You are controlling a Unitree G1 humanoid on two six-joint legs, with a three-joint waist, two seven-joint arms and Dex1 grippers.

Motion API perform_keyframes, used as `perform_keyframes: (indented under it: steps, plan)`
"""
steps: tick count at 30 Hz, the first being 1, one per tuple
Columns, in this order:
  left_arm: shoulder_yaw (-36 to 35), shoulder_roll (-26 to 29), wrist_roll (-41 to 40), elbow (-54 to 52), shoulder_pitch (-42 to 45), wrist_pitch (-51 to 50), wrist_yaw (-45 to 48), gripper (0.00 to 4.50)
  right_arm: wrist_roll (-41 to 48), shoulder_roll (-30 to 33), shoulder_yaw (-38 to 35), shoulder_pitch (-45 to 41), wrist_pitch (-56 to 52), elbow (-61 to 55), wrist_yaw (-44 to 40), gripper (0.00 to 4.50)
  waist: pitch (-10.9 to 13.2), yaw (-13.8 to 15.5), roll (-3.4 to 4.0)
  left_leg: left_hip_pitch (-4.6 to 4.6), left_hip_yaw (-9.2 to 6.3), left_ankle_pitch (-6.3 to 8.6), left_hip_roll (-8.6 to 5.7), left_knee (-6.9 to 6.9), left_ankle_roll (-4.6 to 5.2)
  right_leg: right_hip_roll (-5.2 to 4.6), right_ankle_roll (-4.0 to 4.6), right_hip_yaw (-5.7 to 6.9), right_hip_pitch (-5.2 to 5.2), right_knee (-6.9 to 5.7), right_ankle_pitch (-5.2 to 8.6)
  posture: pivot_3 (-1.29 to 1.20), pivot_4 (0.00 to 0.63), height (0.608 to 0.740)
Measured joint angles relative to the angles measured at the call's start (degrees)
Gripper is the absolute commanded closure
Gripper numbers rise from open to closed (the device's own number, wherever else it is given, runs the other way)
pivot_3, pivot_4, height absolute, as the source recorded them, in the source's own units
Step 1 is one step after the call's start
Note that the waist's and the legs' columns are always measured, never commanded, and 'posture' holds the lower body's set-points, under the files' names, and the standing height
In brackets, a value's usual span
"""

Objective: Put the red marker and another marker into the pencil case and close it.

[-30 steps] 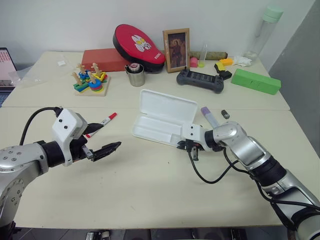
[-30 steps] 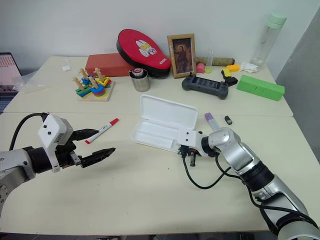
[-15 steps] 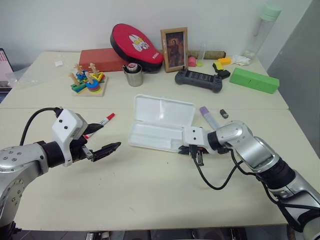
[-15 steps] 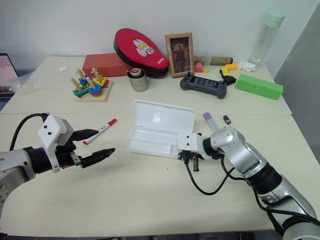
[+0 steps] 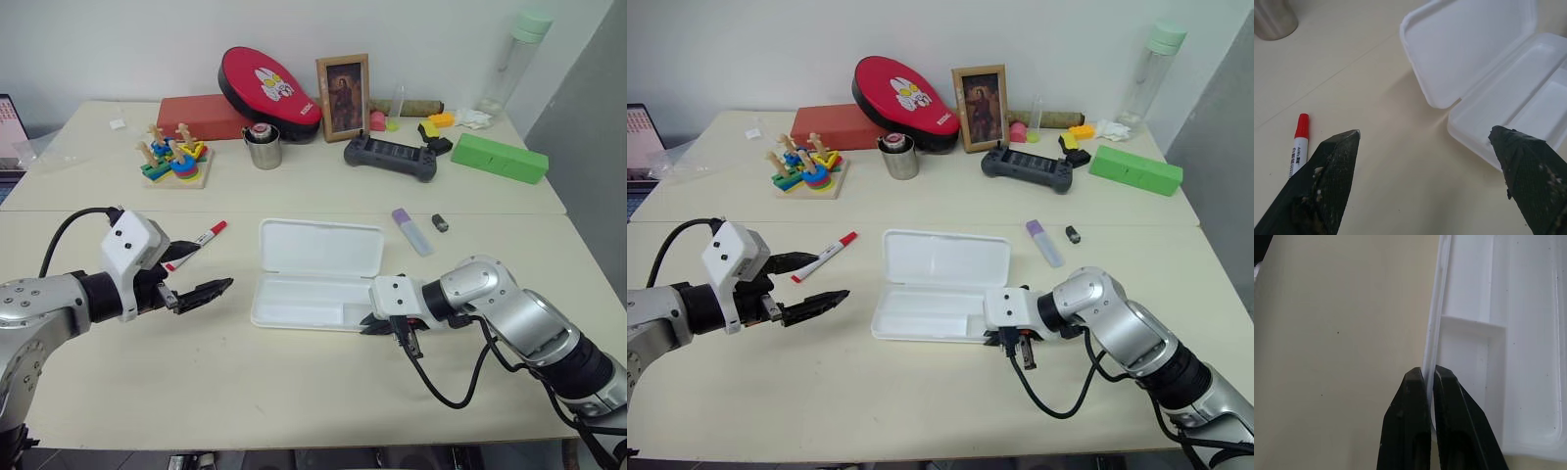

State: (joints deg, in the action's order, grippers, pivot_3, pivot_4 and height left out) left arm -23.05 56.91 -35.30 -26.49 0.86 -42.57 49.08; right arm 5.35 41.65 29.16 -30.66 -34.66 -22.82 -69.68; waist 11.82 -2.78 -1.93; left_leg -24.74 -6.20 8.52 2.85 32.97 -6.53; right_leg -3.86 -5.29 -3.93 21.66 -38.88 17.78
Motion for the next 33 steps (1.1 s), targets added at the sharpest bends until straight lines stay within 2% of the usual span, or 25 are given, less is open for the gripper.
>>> perform_keyframes:
  steps: [7, 12, 19, 25, 30, 33]
  plan:
    - [0.2, 1.2, 0.1, 0.3, 1.2, 0.0, 1.1, 0.0, 0.2, 0.1, 0.3, 2.1, -1.7, -0.8, 1.2, 4.45, 0.0, -0.1, 0.0, 0.0, 0.0, 0.0, 0.0, 0.01, 0.0, 0.0, 0.0, 0.0, 0.0, 0.0, 0.0, 0.0, 0.15, 0.74]
    - [0.3, 1.2, 0.1, 0.4, 1.4, 0.0, 1.5, 0.0, 0.0, 0.1, 1.4, 2.8, -2.0, -0.6, 1.7, 3.42, 0.0, -0.1, 0.0, 0.0, 0.0, 0.0, 0.0, 0.01, 0.0, 0.0, 0.0, 0.0, 0.0, 0.0, 0.0, 0.0, 0.15, 0.74]
    - [0.3, 1.1, 0.3, 0.4, 1.3, 0.1, 1.4, 0.0, 0.8, 0.0, 1.1, 2.1, -2.0, 1.0, 1.4, 1.67, 0.0, -0.1, 0.0, 0.0, 0.0, 0.0, 0.0, 0.02, 0.0, 0.0, 0.0, 0.0, -0.01, -0.01, 0.0, 0.0, 0.15, 0.74]
    - [0.3, 1.1, 1.1, 2.6, 0.9, 1.1, 1.8, 0.0, 6.1, -0.9, -4.5, 1.1, -3.4, 1.0, 0.9, 0.12, 0.0, -0.1, 0.0, 0.0, 0.0, 0.0, 0.0, 0.02, 0.0, 0.0, 0.0, 0.0, -0.01, -0.02, 0.0, 0.0, 0.15, 0.74]
    - [-1.2, 1.1, 0.2, 3.8, -1.9, 0.4, 4.1, 0.0, 15.6, 1.3, -14.8, 0.6, -4.4, 0.3, -2.3, 0.05, 0.0, -0.1, 0.02, 0.0, -0.02, 0.0, 0.01, 0.02, 0.01, 0.0, 0.0, 0.03, -0.01, -0.04, 0.0, 0.0, 0.15, 0.74]
    - [-2.4, 1.3, 0.4, 5.0, -1.5, 0.7, 4.1, 0.0, 18.5, 2.0, -16.8, -0.4, -5.8, -0.1, -2.6, 0.05, 0.0, -0.1, 0.02, 0.01, -0.01, 0.0, 0.01, 0.02, 0.01, 0.0, 0.01, 0.02, -0.01, -0.06, 0.0, 0.0, 0.15, 0.74]
